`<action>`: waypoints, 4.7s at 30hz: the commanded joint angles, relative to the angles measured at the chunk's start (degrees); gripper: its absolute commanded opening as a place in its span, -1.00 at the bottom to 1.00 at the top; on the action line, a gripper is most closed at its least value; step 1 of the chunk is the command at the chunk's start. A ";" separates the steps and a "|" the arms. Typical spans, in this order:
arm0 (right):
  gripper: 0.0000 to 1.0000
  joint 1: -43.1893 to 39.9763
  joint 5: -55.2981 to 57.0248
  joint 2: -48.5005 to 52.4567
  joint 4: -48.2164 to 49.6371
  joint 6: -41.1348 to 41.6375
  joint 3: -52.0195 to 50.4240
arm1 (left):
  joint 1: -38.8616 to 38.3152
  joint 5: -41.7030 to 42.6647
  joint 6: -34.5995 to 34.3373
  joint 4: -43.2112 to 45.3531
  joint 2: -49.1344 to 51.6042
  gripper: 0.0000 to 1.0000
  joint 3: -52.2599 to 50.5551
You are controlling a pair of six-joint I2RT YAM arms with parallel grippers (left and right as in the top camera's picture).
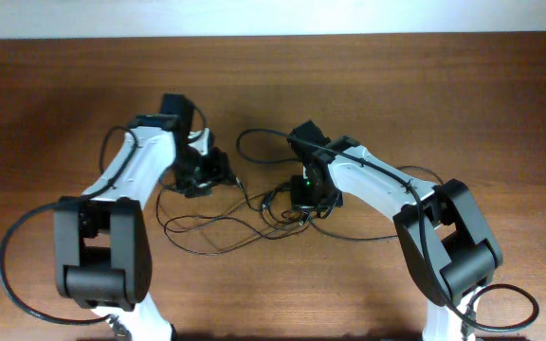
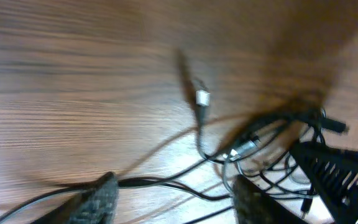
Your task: Untangle cables
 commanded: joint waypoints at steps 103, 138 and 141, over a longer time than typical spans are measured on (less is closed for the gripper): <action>0.42 -16.68 3.04 2.14 -6.54 -9.38 -12.74 | -0.33 -27.78 -10.88 8.17 10.25 -0.57 -9.49; 0.85 -21.51 7.76 1.84 -17.09 -15.98 1.88 | -0.13 -18.08 -2.56 -13.55 -8.35 0.98 8.96; 0.79 -21.44 -4.17 1.84 -13.31 -19.37 1.88 | -0.13 -18.08 -2.97 -13.53 -8.35 0.98 8.96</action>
